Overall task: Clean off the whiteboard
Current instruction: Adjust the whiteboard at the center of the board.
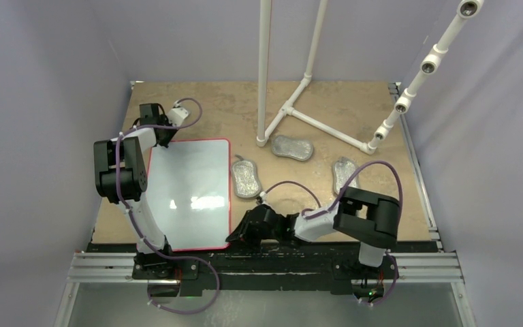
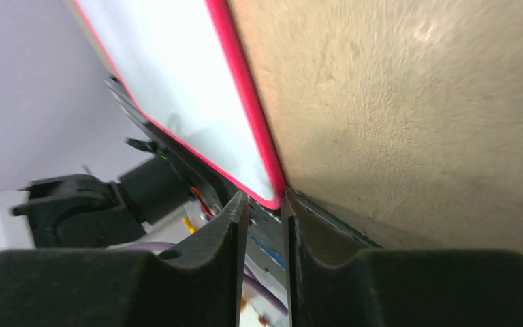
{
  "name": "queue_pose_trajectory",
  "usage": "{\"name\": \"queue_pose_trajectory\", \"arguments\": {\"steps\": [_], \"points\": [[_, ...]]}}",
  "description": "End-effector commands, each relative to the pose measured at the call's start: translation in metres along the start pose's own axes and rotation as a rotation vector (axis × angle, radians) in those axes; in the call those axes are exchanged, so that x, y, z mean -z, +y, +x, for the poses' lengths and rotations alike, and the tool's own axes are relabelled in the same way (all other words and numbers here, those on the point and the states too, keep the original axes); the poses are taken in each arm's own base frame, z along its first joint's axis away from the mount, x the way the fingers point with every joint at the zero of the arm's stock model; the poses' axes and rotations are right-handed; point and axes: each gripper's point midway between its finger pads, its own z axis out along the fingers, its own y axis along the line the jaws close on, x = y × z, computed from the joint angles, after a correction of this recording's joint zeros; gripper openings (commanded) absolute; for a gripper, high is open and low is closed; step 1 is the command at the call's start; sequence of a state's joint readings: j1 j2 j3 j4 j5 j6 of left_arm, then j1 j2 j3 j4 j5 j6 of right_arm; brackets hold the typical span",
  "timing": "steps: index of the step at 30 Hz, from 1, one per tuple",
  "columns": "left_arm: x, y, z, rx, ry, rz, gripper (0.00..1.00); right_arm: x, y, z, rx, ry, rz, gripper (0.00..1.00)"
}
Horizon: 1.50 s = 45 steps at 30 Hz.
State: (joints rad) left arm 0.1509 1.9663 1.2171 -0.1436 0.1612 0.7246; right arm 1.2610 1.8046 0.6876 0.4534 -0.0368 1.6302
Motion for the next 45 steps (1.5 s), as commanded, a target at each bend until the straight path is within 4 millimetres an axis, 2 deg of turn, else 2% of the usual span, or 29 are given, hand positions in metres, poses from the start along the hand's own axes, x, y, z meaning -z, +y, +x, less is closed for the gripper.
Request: {"name": "queue_pose_trajectory", "arguments": {"steps": [1,5,7,9,12,15,18,30,34,36,40,43,45], "points": [[0.012,-0.072,0.078,0.074,0.267,0.265,0.0,0.035,0.089,-0.037,-0.05,-0.215,-0.351,0.26],[0.011,-0.077,0.084,0.07,0.293,0.293,0.0,0.05,0.109,-0.039,-0.049,-0.225,-0.475,0.25],[0.012,-0.078,0.085,0.065,0.298,0.299,0.0,0.047,0.112,-0.036,-0.019,-0.219,-0.467,0.28],[0.016,-0.075,0.084,0.067,0.298,0.294,0.0,0.036,0.097,-0.032,0.014,-0.197,-0.336,0.33],[0.026,-0.064,0.079,0.073,0.276,0.28,0.0,0.042,0.075,-0.034,0.045,-0.213,-0.174,0.44],[0.034,-0.047,0.071,0.085,0.247,0.249,0.0,0.038,0.049,-0.021,0.15,-0.136,-0.024,0.57],[0.035,-0.039,0.072,0.089,0.247,0.233,0.0,0.033,0.023,-0.006,0.197,-0.041,0.073,0.65],[0.028,-0.04,0.081,0.099,0.264,0.221,0.0,0.03,-0.011,0.021,0.185,0.096,0.151,0.71],[0.022,-0.04,0.086,0.102,0.281,0.211,0.0,0.016,-0.008,0.028,0.18,0.122,0.136,0.72],[0.019,-0.04,0.091,0.097,0.293,0.206,0.0,0.007,0.002,0.03,0.157,0.112,0.08,0.72],[0.017,-0.04,0.098,0.078,0.313,0.2,0.0,-0.009,0.006,0.037,0.091,0.077,0.034,0.71],[0.017,-0.043,0.1,0.072,0.319,0.205,0.0,-0.007,0.03,0.031,0.04,-0.007,-0.088,0.7],[0.016,-0.045,0.099,0.07,0.318,0.211,0.0,-0.005,0.038,0.028,0.005,-0.065,-0.138,0.69]]}}
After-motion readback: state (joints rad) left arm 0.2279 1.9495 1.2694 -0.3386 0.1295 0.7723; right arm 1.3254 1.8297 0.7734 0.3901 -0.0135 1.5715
